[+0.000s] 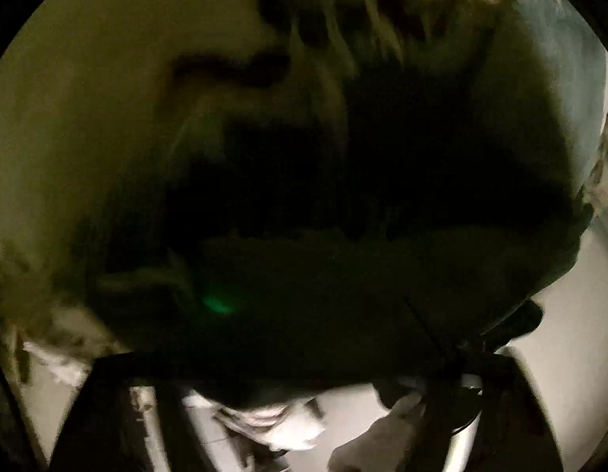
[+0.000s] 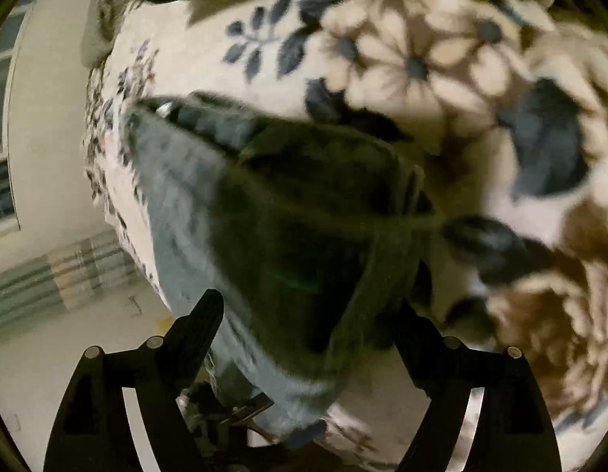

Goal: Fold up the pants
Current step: 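Carry the folded shorts with both grippers onto the stack of dark jeans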

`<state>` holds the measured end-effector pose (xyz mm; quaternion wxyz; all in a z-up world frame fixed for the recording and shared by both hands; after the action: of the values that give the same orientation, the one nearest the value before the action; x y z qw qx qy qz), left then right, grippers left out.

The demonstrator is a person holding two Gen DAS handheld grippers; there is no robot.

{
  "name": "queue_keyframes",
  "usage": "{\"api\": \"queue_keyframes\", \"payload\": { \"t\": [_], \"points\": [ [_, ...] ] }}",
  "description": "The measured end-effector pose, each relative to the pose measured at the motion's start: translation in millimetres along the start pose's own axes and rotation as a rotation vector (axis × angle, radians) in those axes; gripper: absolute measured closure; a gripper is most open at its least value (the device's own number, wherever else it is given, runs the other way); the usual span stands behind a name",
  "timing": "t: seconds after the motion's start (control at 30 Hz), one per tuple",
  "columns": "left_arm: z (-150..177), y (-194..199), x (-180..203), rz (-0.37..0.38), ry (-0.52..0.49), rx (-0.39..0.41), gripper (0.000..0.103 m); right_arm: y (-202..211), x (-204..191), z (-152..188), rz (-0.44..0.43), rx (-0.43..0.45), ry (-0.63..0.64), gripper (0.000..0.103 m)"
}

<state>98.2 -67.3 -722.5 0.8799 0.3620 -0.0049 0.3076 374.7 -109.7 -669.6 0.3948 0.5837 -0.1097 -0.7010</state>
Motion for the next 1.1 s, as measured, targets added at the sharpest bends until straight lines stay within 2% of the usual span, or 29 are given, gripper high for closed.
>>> {"api": "queue_keyframes", "payload": {
  "t": [0.03,0.07,0.1,0.17,0.27,0.33,0.43,0.5,0.53,0.57,0.6,0.7,0.83,0.87,0.9,0.93,0.97,1.03,1.1],
  "points": [
    [-3,4,4,0.005,-0.005,0.012,0.059,-2,0,-2,-0.001,0.014,0.003,0.019],
    [-6,11,11,-0.003,-0.034,0.034,0.071,-3,-1,-2,0.007,0.034,0.015,0.027],
    [-7,19,19,-0.018,-0.078,0.057,0.076,-4,-2,-1,0.021,0.049,0.032,0.033],
    [-5,37,31,-0.051,-0.178,0.088,0.081,0,-5,4,0.039,0.079,0.052,0.061],
    [3,62,42,-0.060,-0.309,0.115,0.082,17,-12,21,-0.024,0.125,0.020,0.074],
    [6,92,50,-0.072,-0.423,0.167,0.082,23,-16,40,-0.059,0.149,-0.013,0.075],
    [-7,108,43,-0.057,-0.485,0.193,0.079,20,-14,70,-0.076,0.160,-0.053,0.075],
    [-16,102,35,-0.053,-0.451,0.194,0.070,12,-7,84,-0.060,0.151,-0.051,0.068],
    [-23,100,31,-0.046,-0.424,0.185,0.065,5,0,88,-0.063,0.137,-0.072,0.056],
    [-25,92,25,-0.037,-0.396,0.166,0.061,-2,4,86,-0.062,0.122,-0.086,0.050],
    [-25,78,30,-0.013,-0.373,0.150,0.059,-6,11,85,-0.055,0.119,-0.089,0.048],
    [-29,70,42,0.038,-0.339,0.143,0.052,-6,21,84,-0.100,0.135,-0.087,0.043],
    [-29,60,72,-0.007,-0.328,0.185,0.049,-13,26,77,-0.140,0.156,-0.111,0.043],
    [-23,56,77,-0.028,-0.335,0.199,0.055,-14,26,76,-0.138,0.168,-0.114,0.044],
    [-21,59,82,-0.045,-0.345,0.211,0.066,-14,23,76,-0.124,0.192,-0.104,0.048],
    [-20,62,87,-0.046,-0.358,0.214,0.081,-19,19,75,-0.110,0.199,-0.101,0.060],
    [-19,67,94,-0.061,-0.379,0.224,0.082,-21,14,76,-0.107,0.209,-0.101,0.071],
    [-16,87,111,-0.074,-0.422,0.239,0.083,-15,3,77,-0.116,0.217,-0.101,0.075],
    [7,93,136,-0.092,-0.461,0.256,0.083,-11,-15,82,-0.111,0.225,-0.078,0.077]
  ]
}}
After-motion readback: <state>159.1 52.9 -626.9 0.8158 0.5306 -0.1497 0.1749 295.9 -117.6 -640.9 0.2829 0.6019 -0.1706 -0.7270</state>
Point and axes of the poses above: each gripper's, at about its wrist camera, not at the fingertips, and y roughly against the way its jaws point, x to its right, z to its underside, the point moved 8 cm from there along -y, roughly the way its jaws point, and after that the axes turned 14 degrees about -z, right-handed, at the moved point
